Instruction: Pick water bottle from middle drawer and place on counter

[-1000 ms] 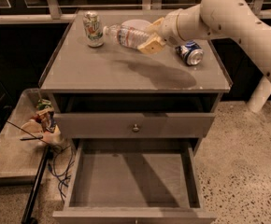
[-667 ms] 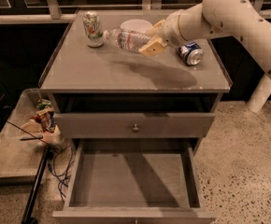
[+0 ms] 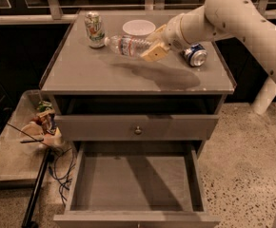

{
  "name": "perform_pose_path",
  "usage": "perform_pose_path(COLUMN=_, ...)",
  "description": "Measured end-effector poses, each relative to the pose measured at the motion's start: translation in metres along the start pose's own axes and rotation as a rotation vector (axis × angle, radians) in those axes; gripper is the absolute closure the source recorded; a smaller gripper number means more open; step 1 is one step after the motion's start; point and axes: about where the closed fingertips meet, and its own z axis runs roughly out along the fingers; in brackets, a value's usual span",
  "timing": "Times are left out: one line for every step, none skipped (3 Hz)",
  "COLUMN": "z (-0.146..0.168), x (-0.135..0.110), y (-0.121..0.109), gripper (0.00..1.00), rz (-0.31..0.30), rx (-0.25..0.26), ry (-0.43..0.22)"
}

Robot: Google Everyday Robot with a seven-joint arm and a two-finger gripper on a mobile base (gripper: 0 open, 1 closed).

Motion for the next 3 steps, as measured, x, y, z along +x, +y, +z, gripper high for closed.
perform_pose_path(z=0.01, x=0.013, y=0.005, gripper=1.0, rz=0.022, rx=-0.027, ry=0.021)
perform_pose_path(z=0.017, x=0.027, y=0.006, gripper=1.0, rz=0.044, rx=-0.039, ry=0.04)
perform_pose_path(z=0.019, x=0.029, y=0.006, gripper=0.88, rz=0.048, rx=-0.041, ry=0.043)
